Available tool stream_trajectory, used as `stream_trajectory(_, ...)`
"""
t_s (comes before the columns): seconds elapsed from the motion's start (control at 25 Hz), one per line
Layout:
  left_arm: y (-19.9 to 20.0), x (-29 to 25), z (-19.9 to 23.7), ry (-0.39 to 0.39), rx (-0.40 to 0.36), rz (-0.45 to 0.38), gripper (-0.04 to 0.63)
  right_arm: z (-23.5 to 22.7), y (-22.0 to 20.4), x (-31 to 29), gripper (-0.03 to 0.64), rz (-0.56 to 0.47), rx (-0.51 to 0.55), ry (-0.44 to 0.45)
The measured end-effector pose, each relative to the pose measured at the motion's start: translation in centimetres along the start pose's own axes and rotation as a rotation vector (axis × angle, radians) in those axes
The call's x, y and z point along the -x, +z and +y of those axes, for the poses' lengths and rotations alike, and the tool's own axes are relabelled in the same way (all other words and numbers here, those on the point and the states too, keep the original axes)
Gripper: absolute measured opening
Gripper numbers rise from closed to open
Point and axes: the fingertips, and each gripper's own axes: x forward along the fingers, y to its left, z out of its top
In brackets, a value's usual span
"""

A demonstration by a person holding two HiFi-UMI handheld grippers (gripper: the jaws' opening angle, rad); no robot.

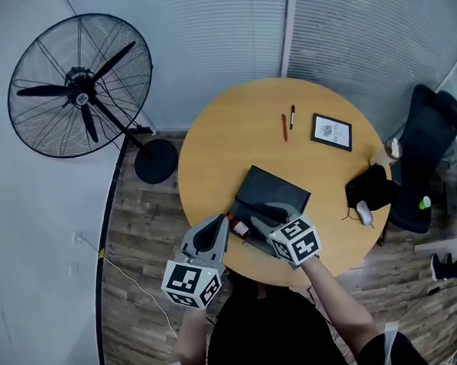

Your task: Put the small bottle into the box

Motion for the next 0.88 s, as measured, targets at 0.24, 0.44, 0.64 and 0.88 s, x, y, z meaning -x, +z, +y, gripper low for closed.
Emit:
stream_trajectory(0.24, 0.7, -0.4, -1.5, 0.025, -0.006, -0.022, -0.005, 0.0, 3.3, 4.7, 0.147, -0.105, 0.043, 0.011)
stream_trajectory(0.44, 1.0, -0.7, -2.6, 0.043, -0.003, -0.032, -0.005, -0.3, 5.0, 7.7, 0.135, -0.175, 0.065, 0.018)
stream_trajectory(0.64, 1.2, -0.6, -4.0, 0.061, -0.003, -0.036, -0.005, -0.1, 6.4, 10.5, 0.125, -0.235, 0.09, 0.039)
stream_trajectory(0.88, 2.0, -0.2, -5.4, 0.093, -0.016, -0.051, -0.005, -0.2, 8.5, 13.4, 0.109, -0.319, 0.109, 0.071)
